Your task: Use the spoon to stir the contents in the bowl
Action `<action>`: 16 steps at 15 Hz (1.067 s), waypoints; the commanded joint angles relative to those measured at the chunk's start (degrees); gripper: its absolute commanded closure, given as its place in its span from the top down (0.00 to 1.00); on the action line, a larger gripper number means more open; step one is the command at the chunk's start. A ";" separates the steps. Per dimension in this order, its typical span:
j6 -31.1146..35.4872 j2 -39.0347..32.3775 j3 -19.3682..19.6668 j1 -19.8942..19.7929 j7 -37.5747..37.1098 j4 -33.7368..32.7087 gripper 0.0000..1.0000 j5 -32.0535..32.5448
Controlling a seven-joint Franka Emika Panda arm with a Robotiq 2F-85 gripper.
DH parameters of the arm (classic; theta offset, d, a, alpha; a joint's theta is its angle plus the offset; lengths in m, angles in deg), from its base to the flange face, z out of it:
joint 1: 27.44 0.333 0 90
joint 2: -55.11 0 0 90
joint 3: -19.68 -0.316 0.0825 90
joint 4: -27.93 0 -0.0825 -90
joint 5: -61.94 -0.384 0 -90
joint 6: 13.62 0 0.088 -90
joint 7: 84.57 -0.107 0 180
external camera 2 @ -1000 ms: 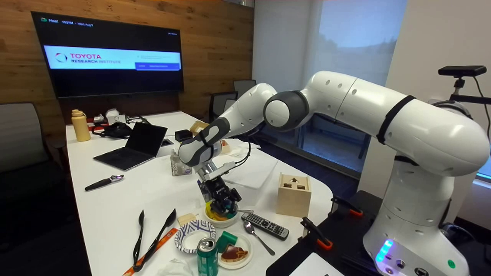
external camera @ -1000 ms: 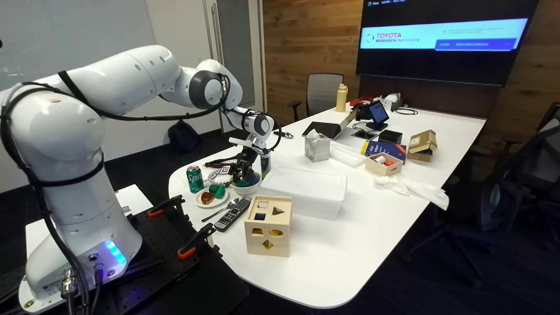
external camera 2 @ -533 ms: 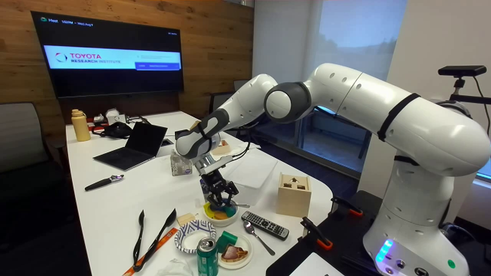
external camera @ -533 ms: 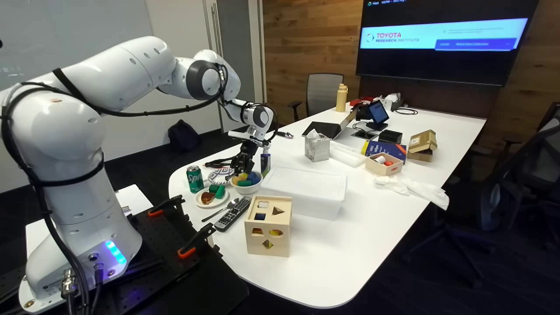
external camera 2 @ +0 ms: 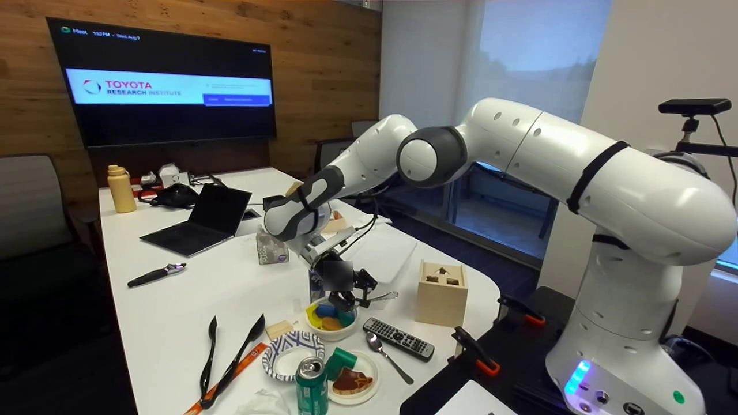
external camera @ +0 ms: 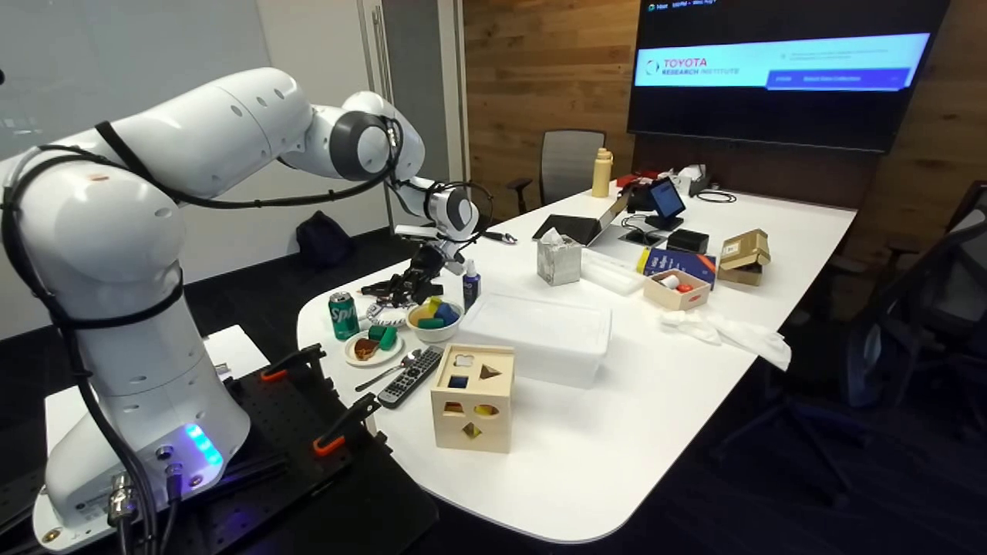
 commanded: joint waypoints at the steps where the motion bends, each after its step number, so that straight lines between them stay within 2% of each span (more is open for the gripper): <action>1: -7.78 -5.50 -1.18 -0.25 3.17 -6.95 0.00 0.35; 6: -14.07 -11.78 -1.39 0.14 4.84 -14.40 0.00 0.49; 10: -16.10 -14.89 -1.03 0.39 4.46 -19.38 0.00 0.58; 11: -14.61 -12.61 -0.81 0.47 4.49 -16.05 0.00 0.49; 16: -13.54 -12.94 -0.51 0.74 4.01 -16.59 0.00 0.67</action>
